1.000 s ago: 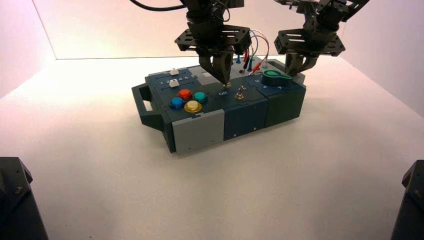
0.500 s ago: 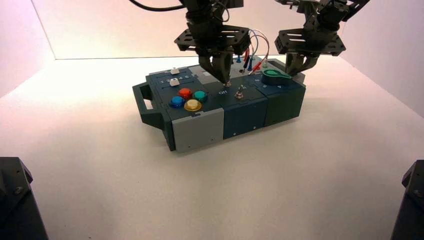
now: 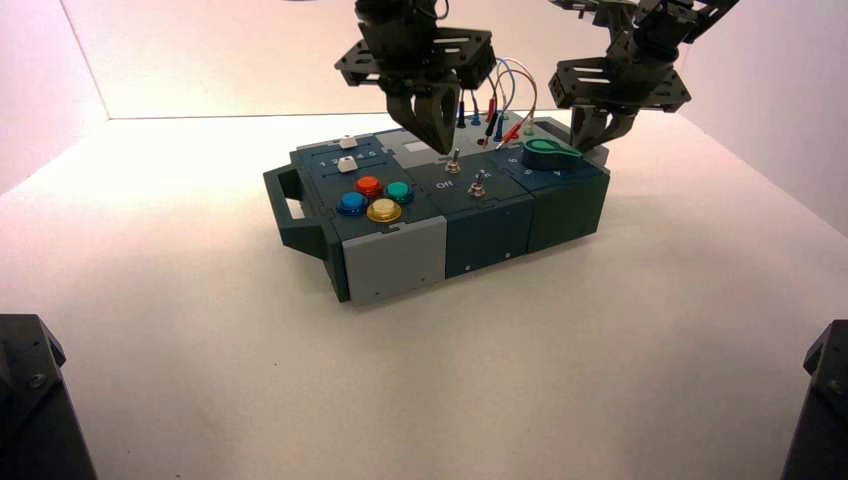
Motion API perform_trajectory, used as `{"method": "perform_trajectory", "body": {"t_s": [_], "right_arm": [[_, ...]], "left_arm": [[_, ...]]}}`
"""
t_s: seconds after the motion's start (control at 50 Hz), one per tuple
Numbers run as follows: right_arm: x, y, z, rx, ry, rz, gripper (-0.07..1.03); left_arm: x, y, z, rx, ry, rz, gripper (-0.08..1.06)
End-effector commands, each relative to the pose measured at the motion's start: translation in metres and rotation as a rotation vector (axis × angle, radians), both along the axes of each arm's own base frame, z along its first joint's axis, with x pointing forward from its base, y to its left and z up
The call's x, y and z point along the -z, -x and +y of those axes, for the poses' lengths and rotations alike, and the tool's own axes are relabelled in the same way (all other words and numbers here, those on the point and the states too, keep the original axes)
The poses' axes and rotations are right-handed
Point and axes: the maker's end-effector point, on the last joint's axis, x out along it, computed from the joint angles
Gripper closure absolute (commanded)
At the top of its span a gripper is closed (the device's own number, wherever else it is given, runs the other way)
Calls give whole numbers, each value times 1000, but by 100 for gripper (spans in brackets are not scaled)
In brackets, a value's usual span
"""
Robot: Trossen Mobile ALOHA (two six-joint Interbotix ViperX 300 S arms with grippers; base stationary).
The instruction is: Flip the top switch on with the left gripper.
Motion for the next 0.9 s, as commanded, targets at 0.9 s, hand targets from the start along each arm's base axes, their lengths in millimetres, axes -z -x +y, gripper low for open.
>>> {"method": "perform_trajectory", "body": {"t_s": [0.9], "right_arm": [[-84,15,1,-12,-41,-203,99]], "left_arm": [[-62,-58,86,-216,135,-363,101]]}}
